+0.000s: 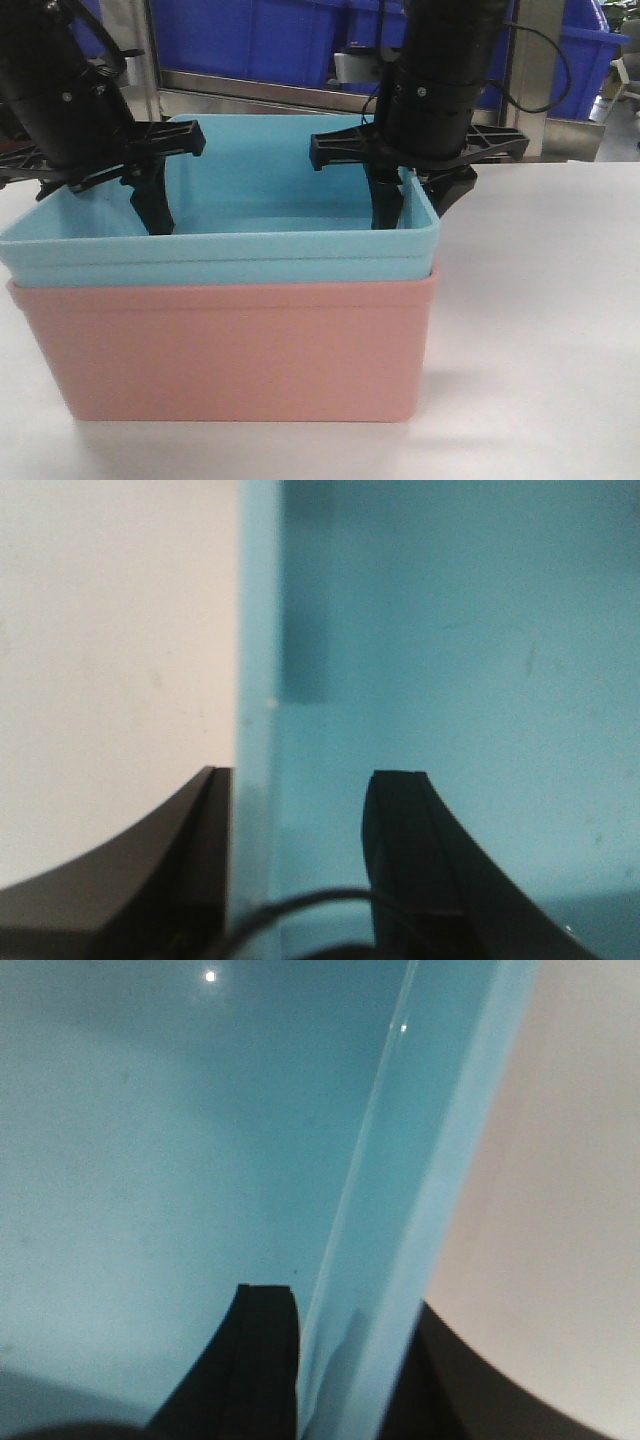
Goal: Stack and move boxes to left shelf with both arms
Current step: 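Grip the blue bin rim with both grippers and lift the stack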
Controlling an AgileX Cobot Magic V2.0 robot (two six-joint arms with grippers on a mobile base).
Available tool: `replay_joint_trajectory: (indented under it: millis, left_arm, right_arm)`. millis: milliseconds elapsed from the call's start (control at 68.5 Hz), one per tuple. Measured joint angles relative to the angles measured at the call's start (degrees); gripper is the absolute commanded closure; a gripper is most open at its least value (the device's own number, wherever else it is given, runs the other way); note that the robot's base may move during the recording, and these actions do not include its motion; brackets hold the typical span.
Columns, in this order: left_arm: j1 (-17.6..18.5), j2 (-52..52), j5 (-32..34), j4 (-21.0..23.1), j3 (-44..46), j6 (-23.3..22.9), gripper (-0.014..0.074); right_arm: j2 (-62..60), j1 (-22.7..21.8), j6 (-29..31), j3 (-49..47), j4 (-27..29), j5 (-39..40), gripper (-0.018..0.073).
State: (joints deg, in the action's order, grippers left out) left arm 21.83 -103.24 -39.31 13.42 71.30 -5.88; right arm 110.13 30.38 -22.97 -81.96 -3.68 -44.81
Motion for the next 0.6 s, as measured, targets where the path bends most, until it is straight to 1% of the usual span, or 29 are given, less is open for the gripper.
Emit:
replay_joint_trajectory:
  millis: [160, 306, 423, 598]
  left_arm:
    - [0.0, 0.1, 0.2, -0.3, 0.0, -0.9, 0.0605]
    - [1.0, 2.3, 0.2, -2.2, -0.9, -2.1, 0.0607]
    - [2.8, 8.0, -1.1, -6.9, -1.1, -6.3, 0.0607]
    - [6.3, 17.5, -3.0, -15.2, -1.1, -12.4, 0.0607]
  right_arm:
    - [-0.8, 0.0, 0.1, 0.0, 0.7, -0.6, 0.0503]
    - [-3.4, 0.3, -0.5, 0.8, 1.6, -3.1, 0.0503]
    - [-7.7, 1.0, -1.1, 1.0, 1.5, -4.3, 0.0503]
    - [-14.9, 3.5, -3.9, 1.0, -1.0, -5.9, 0.0503]
